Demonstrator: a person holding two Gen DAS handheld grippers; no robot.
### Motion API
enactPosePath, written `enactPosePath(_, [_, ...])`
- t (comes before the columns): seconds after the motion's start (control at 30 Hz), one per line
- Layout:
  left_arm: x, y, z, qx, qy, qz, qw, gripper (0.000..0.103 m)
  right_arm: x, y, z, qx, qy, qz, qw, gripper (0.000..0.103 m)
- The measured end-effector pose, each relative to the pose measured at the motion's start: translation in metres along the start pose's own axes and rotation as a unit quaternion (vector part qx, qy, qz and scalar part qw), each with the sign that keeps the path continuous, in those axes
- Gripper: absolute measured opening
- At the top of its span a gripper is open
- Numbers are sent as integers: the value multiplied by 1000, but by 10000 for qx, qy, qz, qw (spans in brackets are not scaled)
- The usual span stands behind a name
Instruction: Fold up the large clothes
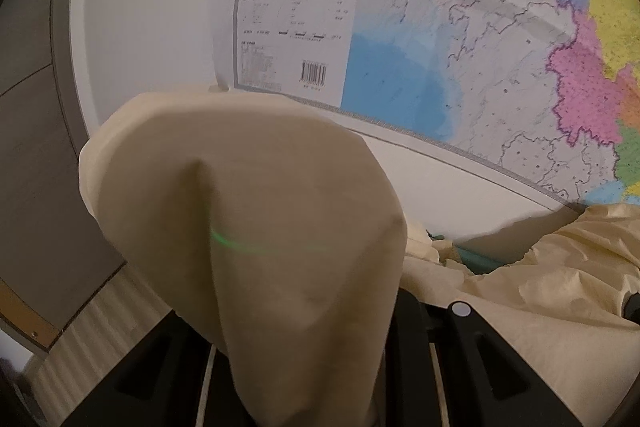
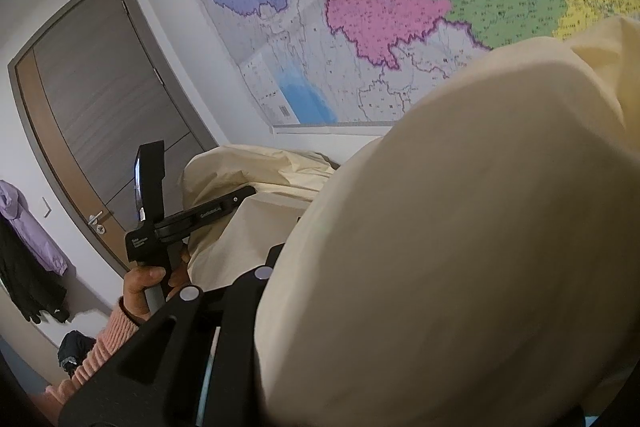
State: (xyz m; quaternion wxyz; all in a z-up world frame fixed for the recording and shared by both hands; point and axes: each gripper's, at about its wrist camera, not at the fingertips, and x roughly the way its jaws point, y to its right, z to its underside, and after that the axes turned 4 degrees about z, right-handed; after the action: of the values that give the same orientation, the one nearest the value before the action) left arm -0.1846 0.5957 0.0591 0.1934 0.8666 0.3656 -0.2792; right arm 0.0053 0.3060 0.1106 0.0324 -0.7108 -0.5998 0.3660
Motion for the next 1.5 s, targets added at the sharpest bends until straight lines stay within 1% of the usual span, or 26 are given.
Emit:
enactPosePath(0.2, [5,2,4,80,-34,-29,10000,17,-3,3,5,-4,-34,6,10000,16])
enactPosePath(0.53, [15,0,12,129,-187,-69,9997,17,5,4,12,12,-142,47,9999,16])
enactPosePath(0.9, [24,-4,25,199,-371,-132,9990,19,13,9,20,238,-314,6,9992,16])
enactPosePath(1.03, [27,-6,30,224,-437,-162,9987,21,17,13,24,370,-385,-31,9986,17])
enactPosePath(1.23, [30,-7,40,253,-559,-202,9979,23,24,26,31,779,-541,-167,9953,18])
enactPosePath(1.5, [27,-3,47,354,-489,-312,9977,24,29,29,33,1007,-601,-226,9928,21])
